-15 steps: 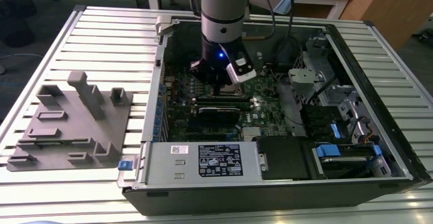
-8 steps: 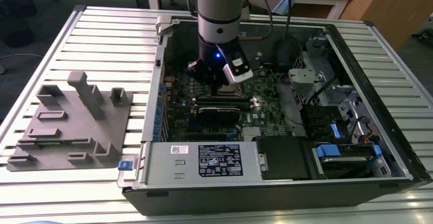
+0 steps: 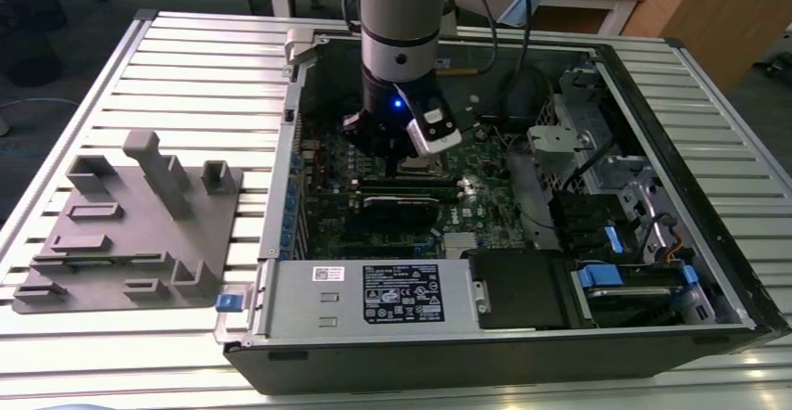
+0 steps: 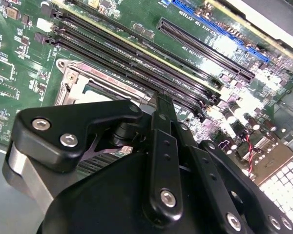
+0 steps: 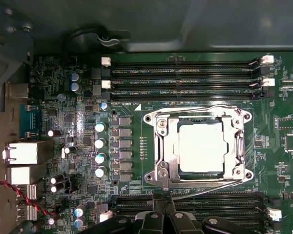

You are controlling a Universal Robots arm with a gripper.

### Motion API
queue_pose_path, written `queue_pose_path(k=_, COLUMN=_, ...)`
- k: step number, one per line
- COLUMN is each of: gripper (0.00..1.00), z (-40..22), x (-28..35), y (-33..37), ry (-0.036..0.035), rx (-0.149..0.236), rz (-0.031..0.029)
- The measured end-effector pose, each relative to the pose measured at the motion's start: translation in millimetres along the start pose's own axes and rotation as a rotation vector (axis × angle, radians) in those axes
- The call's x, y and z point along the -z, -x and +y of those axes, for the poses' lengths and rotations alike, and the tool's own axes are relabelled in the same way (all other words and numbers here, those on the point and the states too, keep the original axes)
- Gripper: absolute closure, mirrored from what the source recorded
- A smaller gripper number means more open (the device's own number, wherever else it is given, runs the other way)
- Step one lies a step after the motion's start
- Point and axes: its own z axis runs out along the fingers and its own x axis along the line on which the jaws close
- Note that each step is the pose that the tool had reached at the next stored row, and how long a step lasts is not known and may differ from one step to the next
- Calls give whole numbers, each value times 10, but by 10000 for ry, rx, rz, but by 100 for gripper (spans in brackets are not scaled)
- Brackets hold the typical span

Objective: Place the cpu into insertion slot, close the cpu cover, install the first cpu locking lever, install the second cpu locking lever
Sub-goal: 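Install the second cpu locking lever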

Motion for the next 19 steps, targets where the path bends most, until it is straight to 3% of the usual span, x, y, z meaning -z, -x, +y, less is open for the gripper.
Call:
queue_pose_path(k=8, gripper=89, z=0, x=-6, y=-3, ry=9, rx=200, rz=3)
queue_pose_path(k=12, gripper=89, z=0, x=-10, y=-5, ry=14, rx=478, rz=11)
queue_pose_path(k=19, gripper=89, z=1, x=-11, y=-14, ry=15, rx=479, rz=11)
